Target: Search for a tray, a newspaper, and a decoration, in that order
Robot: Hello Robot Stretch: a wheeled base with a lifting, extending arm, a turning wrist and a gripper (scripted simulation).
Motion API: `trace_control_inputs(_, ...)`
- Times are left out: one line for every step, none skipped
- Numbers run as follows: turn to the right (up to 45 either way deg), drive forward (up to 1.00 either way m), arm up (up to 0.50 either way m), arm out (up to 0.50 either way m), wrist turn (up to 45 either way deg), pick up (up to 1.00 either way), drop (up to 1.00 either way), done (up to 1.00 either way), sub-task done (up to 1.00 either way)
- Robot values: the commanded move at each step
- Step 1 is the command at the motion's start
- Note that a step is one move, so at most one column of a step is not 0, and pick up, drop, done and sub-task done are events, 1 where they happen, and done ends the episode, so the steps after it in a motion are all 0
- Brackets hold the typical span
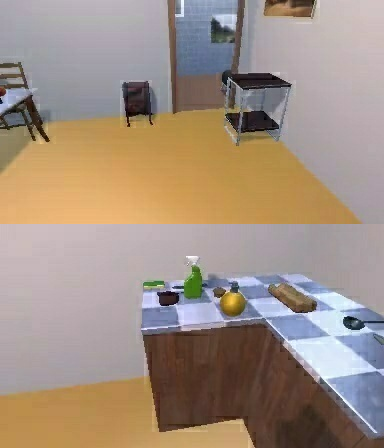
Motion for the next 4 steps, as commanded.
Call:
trace_control_inputs(0.0, 1.0, 0.0, 0.0, 0.0, 0.0, 0.0, 0.0, 0.0)
trace_control_inputs(-3.0, 0.0, 0.0, 0.0, 0.0, 0.0, 0.0, 0.0, 0.0)
trace_control_inputs(0.0, 0.95, 0.0, 0.0, 0.0, 0.0, 0.0, 0.0, 0.0)
trace_control_inputs(24.0, 0.0, 0.0, 0.0, 0.0, 0.0, 0.0, 0.0, 0.0)
